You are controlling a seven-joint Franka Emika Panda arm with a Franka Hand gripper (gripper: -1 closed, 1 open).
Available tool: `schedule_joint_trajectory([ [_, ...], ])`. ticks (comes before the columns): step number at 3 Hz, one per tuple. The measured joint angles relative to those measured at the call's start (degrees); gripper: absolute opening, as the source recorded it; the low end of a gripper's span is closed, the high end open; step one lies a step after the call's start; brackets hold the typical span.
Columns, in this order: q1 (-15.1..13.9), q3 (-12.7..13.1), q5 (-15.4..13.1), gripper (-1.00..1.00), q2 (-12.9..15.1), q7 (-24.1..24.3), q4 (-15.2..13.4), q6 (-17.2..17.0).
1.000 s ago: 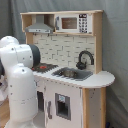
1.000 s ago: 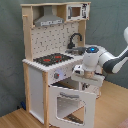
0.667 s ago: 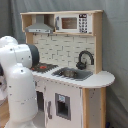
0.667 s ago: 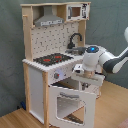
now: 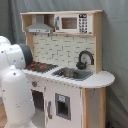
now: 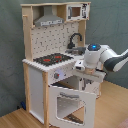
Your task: Play with the kitchen
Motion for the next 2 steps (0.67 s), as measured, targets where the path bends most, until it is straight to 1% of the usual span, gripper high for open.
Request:
schedule_joint_trajectory([
  [2,1.01,-0.86,-0.11,1.00,-8.64,-1.32,4.28,-10.57],
])
